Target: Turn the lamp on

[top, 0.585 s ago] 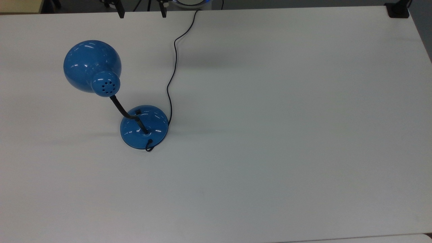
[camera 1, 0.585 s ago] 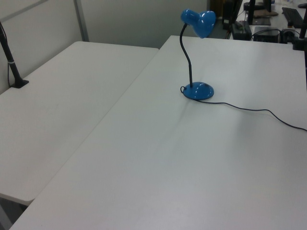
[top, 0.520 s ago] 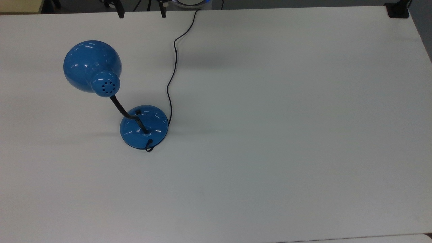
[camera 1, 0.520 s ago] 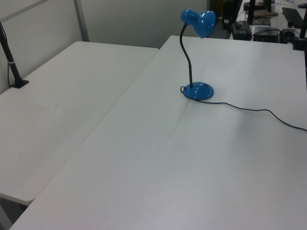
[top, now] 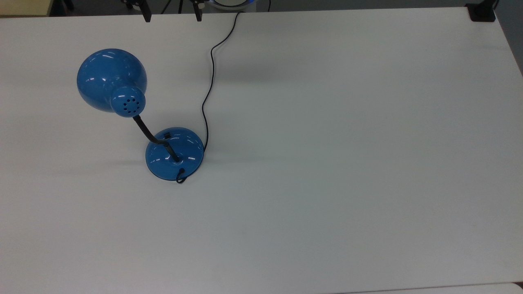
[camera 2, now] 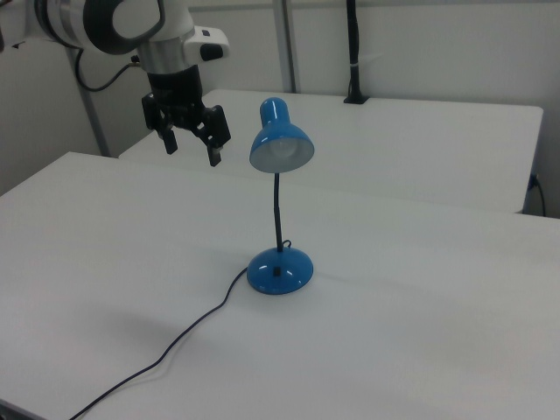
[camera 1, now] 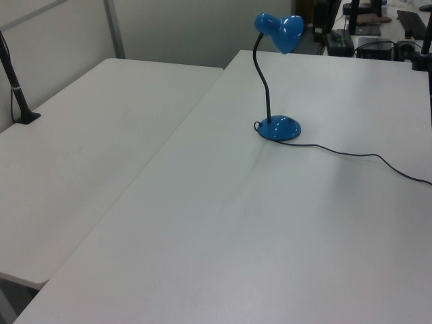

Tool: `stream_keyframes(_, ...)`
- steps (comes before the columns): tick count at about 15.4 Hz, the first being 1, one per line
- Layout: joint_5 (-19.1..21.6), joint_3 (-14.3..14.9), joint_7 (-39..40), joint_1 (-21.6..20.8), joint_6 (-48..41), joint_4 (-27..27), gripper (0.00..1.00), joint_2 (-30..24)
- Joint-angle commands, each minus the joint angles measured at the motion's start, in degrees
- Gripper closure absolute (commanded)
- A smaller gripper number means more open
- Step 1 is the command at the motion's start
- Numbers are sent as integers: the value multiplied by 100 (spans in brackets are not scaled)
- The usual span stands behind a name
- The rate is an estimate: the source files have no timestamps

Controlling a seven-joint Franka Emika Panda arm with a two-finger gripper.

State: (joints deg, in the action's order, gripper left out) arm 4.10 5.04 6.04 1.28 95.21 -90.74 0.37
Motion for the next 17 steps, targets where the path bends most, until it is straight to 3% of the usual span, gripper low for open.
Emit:
stream_keyframes(1, -85, 6, 20, -31, 67, -128, 0, -99)
stream_keyframes(6, -76, 6, 160, -14, 15, -145, 0, -116)
stream_keyframes(11, -120, 32, 2267, 153, -573, -154, 0, -160)
stream_keyframes(13, -347, 32, 2375, 154, -705, -267, 0, -143)
stream_keyframes(15, -559, 6, 2454, 162, -584, -706, 0, -169)
stream_keyframes(17, -577, 6, 2446, 223, 205, -1233, 21, -213)
